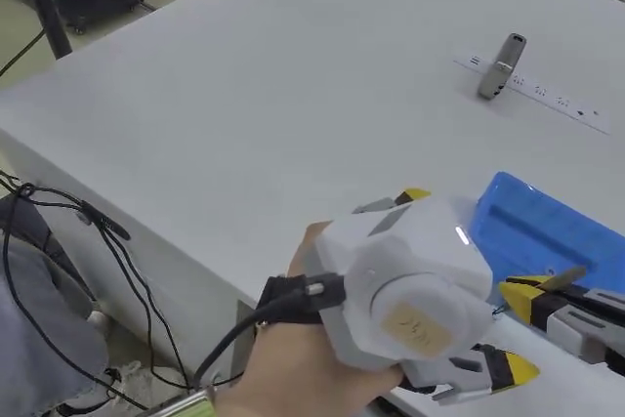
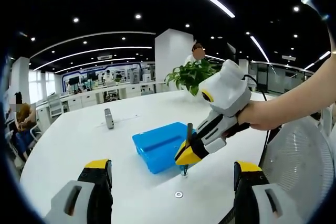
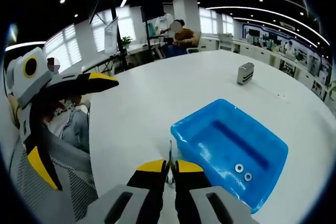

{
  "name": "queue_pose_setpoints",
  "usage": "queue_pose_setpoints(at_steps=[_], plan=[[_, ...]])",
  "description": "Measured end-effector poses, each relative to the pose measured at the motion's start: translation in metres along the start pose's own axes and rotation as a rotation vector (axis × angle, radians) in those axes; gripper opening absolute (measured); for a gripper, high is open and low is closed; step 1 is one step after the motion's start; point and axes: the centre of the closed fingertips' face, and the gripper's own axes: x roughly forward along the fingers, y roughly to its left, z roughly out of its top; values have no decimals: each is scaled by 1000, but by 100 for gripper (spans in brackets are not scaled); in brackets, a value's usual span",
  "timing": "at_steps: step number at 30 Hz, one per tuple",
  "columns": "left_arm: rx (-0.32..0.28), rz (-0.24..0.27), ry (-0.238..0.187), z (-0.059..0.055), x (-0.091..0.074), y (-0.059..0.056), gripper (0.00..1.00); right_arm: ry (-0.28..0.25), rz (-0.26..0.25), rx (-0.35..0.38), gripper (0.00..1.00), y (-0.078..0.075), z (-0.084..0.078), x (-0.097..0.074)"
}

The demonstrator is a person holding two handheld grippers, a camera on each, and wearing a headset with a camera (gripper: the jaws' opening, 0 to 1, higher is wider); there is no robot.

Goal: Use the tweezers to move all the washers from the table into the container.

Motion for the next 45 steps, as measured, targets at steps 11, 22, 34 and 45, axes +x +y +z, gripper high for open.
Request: queue_pose_setpoints(at_steps=[11, 22, 34, 45], plan=[[5, -1, 8, -2, 0, 0, 99, -106, -12, 16, 3, -8, 44, -31], [7, -2, 15, -5, 0, 1, 99, -162, -107, 66, 3, -49, 67, -31], [12, -1, 25, -7, 0, 0, 99, -67, -167, 132, 3, -88, 44, 1], [11, -5, 27, -6, 1, -1, 99, -8, -164, 148, 3, -105, 24, 20]])
